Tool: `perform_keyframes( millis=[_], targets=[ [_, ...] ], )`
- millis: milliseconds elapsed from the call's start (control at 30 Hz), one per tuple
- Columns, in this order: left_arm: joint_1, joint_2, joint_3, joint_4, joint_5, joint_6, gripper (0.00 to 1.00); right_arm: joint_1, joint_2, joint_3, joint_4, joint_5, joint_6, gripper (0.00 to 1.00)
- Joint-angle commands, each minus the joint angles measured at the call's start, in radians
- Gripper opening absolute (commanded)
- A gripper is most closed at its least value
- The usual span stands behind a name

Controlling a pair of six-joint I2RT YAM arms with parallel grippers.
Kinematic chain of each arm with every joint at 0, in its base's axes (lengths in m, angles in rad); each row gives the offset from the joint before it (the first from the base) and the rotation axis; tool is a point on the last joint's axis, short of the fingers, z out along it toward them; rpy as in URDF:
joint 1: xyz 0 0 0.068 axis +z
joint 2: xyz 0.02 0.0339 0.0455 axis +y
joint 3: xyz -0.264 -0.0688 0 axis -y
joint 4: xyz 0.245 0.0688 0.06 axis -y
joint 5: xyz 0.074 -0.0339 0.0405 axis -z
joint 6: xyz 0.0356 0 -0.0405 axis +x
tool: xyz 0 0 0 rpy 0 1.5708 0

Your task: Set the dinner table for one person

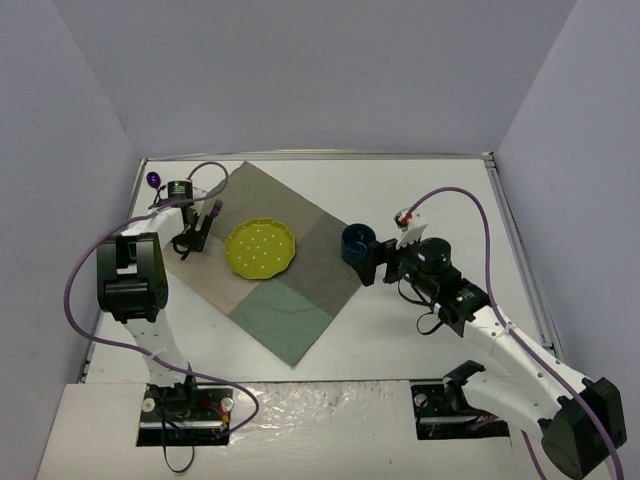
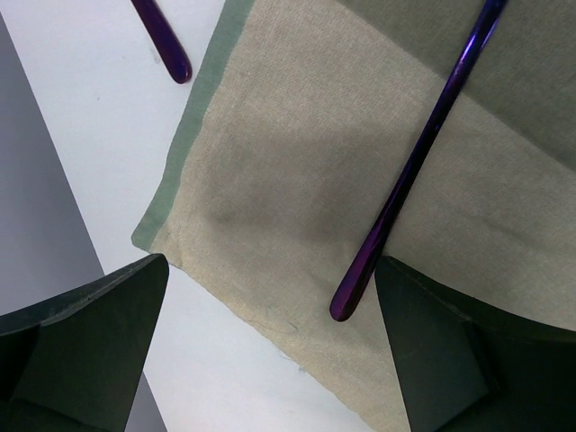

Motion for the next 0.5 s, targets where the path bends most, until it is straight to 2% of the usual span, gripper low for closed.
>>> perform_keyframes(
  millis=[0, 467],
  targets=[
    [0.022, -0.014, 0.022, 0.019, -0.06, -0.015, 0.97, 0.006, -0.013, 0.015, 0.071, -0.001, -0.009, 1.0],
    [0.052, 0.01, 0.063, 0.031, -0.05, -0.046, 0.97, 0.006, -0.016, 0.009, 0.069, -0.003, -0.005, 1.0]
  ],
)
